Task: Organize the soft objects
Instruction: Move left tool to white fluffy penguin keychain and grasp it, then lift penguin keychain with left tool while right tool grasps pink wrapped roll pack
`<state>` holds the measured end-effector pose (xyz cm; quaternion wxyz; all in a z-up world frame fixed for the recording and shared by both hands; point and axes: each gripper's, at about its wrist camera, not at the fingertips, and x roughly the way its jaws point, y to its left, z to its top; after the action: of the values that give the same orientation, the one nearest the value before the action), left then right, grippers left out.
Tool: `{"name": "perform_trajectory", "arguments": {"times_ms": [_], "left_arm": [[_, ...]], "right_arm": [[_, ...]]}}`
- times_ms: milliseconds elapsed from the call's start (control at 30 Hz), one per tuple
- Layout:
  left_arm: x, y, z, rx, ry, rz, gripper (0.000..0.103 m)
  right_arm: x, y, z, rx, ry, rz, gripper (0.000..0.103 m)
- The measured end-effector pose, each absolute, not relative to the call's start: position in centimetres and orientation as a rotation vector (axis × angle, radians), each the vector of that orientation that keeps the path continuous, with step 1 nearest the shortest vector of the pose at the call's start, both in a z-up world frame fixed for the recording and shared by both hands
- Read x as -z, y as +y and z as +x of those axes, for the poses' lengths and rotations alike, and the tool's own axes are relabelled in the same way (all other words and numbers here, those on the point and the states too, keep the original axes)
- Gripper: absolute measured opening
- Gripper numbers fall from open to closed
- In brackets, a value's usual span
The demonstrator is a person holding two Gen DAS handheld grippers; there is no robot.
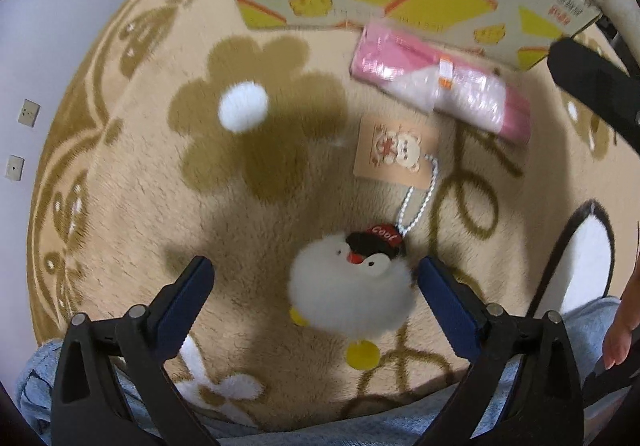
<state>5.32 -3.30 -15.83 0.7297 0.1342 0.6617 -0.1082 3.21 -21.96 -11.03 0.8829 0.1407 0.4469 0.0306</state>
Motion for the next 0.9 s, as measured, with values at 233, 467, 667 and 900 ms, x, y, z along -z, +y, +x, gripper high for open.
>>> {"name": "perform_trajectory", "arguments": {"times_ms": [233, 467, 667, 900], "left_arm": [[16.9, -3.9, 5.2, 0.249, 1.472, 0.341, 0.065], [15.9, -2.9, 6.2, 0.230, 1.422, 0.270, 0.036], [14.3, -2.6, 6.9, 0.192, 1.331, 0.300, 0.035], [13.4, -1.5, 8.0, 0.122, 1.281, 0.291, 0.034]], "right_arm": [[12.3, -20.9, 4.6, -0.085, 0.963, 0.234, 0.103], [14.5, -20.5, 6.0, -0.143, 1.005, 0.217, 0.101], [15.8, -19.9, 6.7, -0.153, 1.025, 0.167, 0.101], [16.9, -19.1, 7.9, -0.199, 1.051, 0.154, 0.096]]}}
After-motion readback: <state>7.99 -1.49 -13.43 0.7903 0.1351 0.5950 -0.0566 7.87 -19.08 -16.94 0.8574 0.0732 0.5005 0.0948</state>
